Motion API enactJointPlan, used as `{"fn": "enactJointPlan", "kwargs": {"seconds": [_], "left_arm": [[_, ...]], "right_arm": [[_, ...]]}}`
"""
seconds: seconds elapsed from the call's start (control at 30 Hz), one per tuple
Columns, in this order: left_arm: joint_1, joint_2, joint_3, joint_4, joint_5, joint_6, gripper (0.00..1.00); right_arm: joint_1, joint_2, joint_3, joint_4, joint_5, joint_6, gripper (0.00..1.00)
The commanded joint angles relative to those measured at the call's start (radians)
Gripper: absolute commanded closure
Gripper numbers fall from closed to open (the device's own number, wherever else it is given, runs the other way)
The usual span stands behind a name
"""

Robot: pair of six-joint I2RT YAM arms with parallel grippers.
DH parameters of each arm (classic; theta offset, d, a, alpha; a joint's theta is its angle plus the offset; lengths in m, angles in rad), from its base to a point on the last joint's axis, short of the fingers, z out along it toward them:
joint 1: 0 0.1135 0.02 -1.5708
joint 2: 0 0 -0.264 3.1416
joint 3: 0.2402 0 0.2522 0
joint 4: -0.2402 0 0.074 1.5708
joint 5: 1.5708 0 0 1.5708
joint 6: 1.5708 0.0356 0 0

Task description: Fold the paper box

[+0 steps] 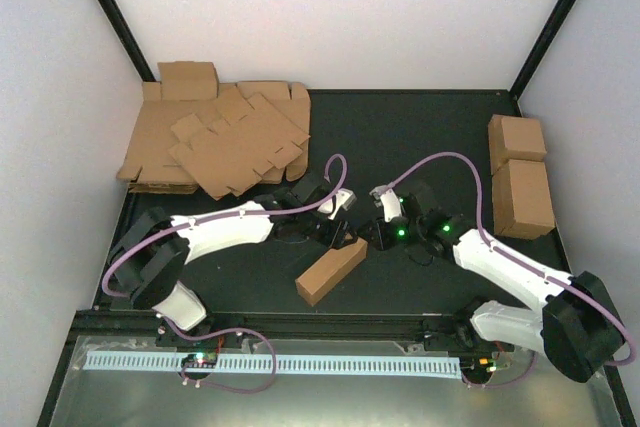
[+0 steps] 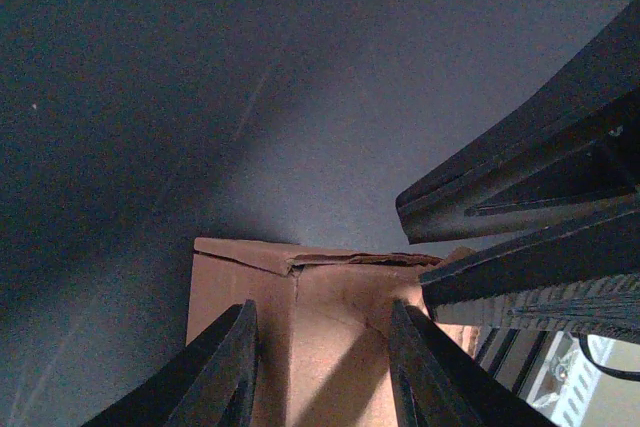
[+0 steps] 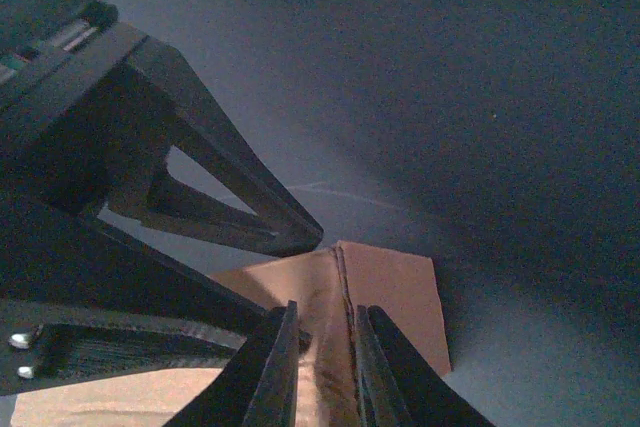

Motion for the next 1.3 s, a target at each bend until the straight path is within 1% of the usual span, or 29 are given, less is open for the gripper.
{"fn": "enactJointPlan", "kwargs": {"seconds": [0.0, 0.17, 0.23, 0.4, 0.5, 0.67, 0.83, 1.0, 1.17, 1.2, 1.27], "left_arm": [[-0.015, -0.013, -0.012, -0.014, -0.05, -0.015, 0.62], [-0.022, -0.02, -0.016, -0.01, -0.074, -0.027, 0.62], [-0.025, -0.023, -0.018, -0.01, -0.09, -0.034, 0.62], [-0.041, -0.043, -0.032, 0.0, -0.142, -0.064, 0.62], [-0.05, -0.06, -0.054, 0.024, -0.17, -0.086, 0.62], [-0.066, -0.078, -0.081, 0.049, -0.212, -0.13, 0.62], [-0.081, -0.115, -0.107, 0.078, -0.237, -0.171, 0.61], [-0.081, -0.143, -0.082, 0.064, -0.208, -0.161, 0.53], [-0.077, -0.187, -0.067, 0.023, -0.173, -0.093, 0.45], [-0.076, -0.194, -0.066, 0.008, -0.166, -0.072, 0.43], [-0.075, -0.203, -0.067, -0.015, -0.132, -0.014, 0.35]], "right_arm": [[-0.003, -0.016, -0.016, -0.019, -0.004, 0.012, 0.8], [-0.004, -0.026, -0.028, -0.029, -0.006, 0.012, 0.82], [-0.004, -0.027, -0.028, -0.035, -0.011, 0.013, 0.85], [-0.004, -0.024, -0.021, -0.067, -0.008, 0.027, 0.86], [-0.004, -0.022, -0.02, -0.074, -0.004, 0.059, 0.93], [-0.003, -0.031, -0.023, -0.064, -0.004, 0.097, 0.97], [-0.002, -0.06, -0.028, -0.069, 0.022, 0.117, 0.98], [-0.002, -0.066, -0.051, -0.046, 0.021, 0.12, 0.98], [-0.001, -0.079, -0.07, -0.025, 0.022, 0.113, 0.98], [-0.002, -0.081, -0.074, -0.021, 0.021, 0.111, 0.98], [-0.001, -0.083, -0.084, -0.013, 0.021, 0.108, 0.98]]}}
